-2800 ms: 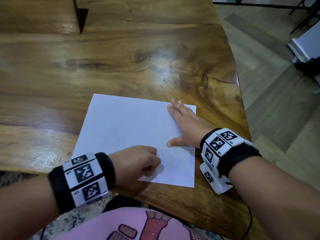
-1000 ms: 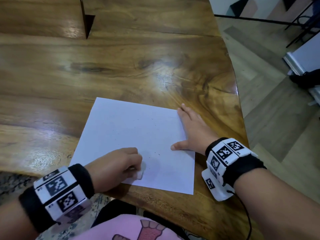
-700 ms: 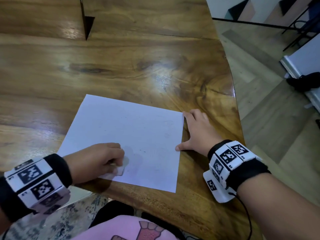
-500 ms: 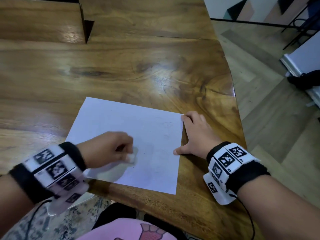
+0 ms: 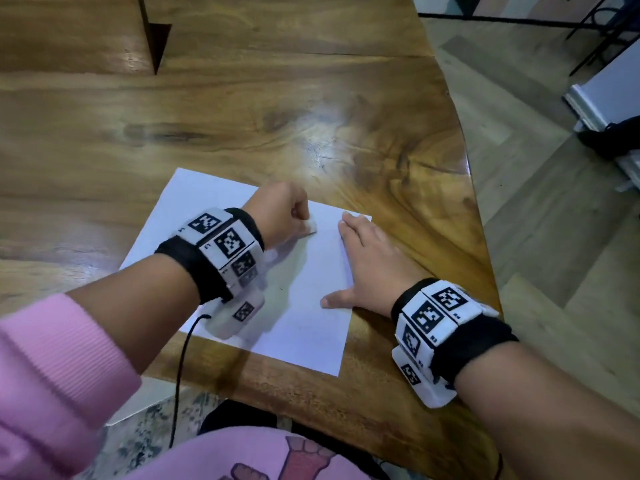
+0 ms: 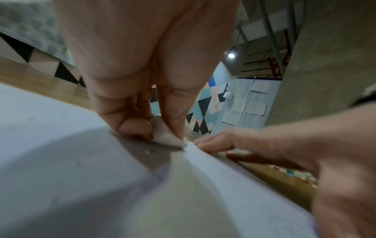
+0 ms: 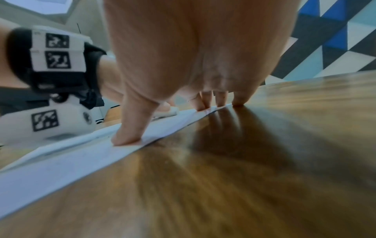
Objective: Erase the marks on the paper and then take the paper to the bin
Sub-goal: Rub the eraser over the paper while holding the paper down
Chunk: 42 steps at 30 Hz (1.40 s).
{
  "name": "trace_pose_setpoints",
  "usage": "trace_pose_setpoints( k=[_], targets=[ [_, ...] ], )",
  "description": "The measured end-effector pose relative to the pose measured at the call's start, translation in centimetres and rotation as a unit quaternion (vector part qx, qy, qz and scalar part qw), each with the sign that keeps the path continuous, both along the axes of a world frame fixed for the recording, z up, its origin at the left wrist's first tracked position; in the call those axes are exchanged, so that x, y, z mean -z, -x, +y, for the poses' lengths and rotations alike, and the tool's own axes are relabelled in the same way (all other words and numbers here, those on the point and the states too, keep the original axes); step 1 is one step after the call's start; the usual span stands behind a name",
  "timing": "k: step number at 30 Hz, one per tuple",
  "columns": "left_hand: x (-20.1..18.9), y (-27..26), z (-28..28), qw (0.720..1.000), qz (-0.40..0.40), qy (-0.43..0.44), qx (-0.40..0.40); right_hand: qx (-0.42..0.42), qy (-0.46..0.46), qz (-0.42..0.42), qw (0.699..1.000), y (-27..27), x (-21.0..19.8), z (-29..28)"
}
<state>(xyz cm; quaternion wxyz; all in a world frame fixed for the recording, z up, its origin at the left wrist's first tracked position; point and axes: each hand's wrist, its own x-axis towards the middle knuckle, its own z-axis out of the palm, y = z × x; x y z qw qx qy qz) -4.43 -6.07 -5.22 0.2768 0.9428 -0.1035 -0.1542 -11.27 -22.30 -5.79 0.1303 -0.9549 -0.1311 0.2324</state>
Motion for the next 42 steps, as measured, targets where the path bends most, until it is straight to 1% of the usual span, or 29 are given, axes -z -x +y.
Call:
trace_pose_setpoints(
  k=[1, 4, 7, 9, 11, 12, 16, 17, 20, 22, 25, 28, 33, 37, 38, 40, 42],
  targets=[
    [-0.2, -0.3, 0.0, 1.0, 0.003, -0.001, 0.004, 0.001, 0.0, -0.003, 1.0, 0.1, 0.0, 0.1],
    [-0.6, -1.5, -0.4, 1.0, -0.02, 0.011, 0.003, -0.003, 0.002, -0.006, 1.0, 0.2, -0.1, -0.1],
    [-0.5, -1.5, -0.7, 0.999, -0.032, -0.017, 0.025, -0.005, 0.011, -0.006, 1.0, 0.3, 0.1, -0.1],
    [-0.1, -0.6, -0.2, 0.997, -0.014, -0.027, 0.064, -0.009, 0.017, -0.004, 1.0, 0.2, 0.3, 0.0],
    [-0.1, 0.2, 0.4, 0.994, 0.022, -0.027, 0.106, -0.011, 0.021, -0.003, 1.0, 0.2, 0.4, -0.1],
    [-0.2, 0.2, 0.4, 0.993, 0.029, -0.028, 0.113, -0.013, 0.024, -0.004, 1.0, 0.2, 0.4, -0.2],
    [-0.8, -2.0, -1.1, 0.997, -0.018, -0.026, 0.067, -0.012, 0.036, -0.011, 0.999, 0.2, 0.4, -0.2],
    [-0.9, -2.3, -1.4, 0.997, -0.018, -0.028, 0.07, -0.011, 0.041, -0.012, 0.999, 0.2, 0.4, -0.2],
    [-0.4, -1.4, -0.5, 0.993, 0.025, -0.034, 0.112, -0.012, 0.051, -0.013, 0.999, 0.3, 0.3, -0.2],
    [-0.3, -0.9, -0.1, 0.991, 0.037, -0.035, 0.127, -0.01, 0.049, -0.012, 0.999, 0.3, 0.3, -0.2],
    [-0.3, -1.7, -0.9, 0.995, 0.007, -0.022, 0.099, -0.013, 0.051, -0.011, 0.999, 0.3, 0.2, -0.2],
    [-0.1, -2.0, -1.2, 0.996, -0.007, -0.012, 0.085, -0.011, 0.056, -0.014, 0.998, 0.3, 0.2, -0.2],
    [0.2, -1.3, -0.1, 0.994, 0.02, -0.011, 0.105, 0.003, 0.045, -0.021, 0.999, 0.2, 0.3, -0.2],
    [0.3, -2.4, -1.0, 0.999, -0.025, 0.008, 0.048, -0.006, 0.044, -0.025, 0.999, -0.1, 0.4, -0.3],
    [0.2, -2.3, -1.1, 0.998, -0.032, 0.005, 0.051, -0.007, 0.044, -0.025, 0.999, -0.2, 0.4, -0.3],
    [0.2, -1.7, -0.9, 0.995, -0.01, -0.012, 0.103, -0.005, 0.041, -0.024, 0.999, -0.2, 0.3, -0.3],
    [-0.3, -1.1, -0.4, 0.985, 0.047, -0.036, 0.164, -0.001, 0.036, -0.025, 0.999, -0.2, 0.3, -0.4]
  ],
)
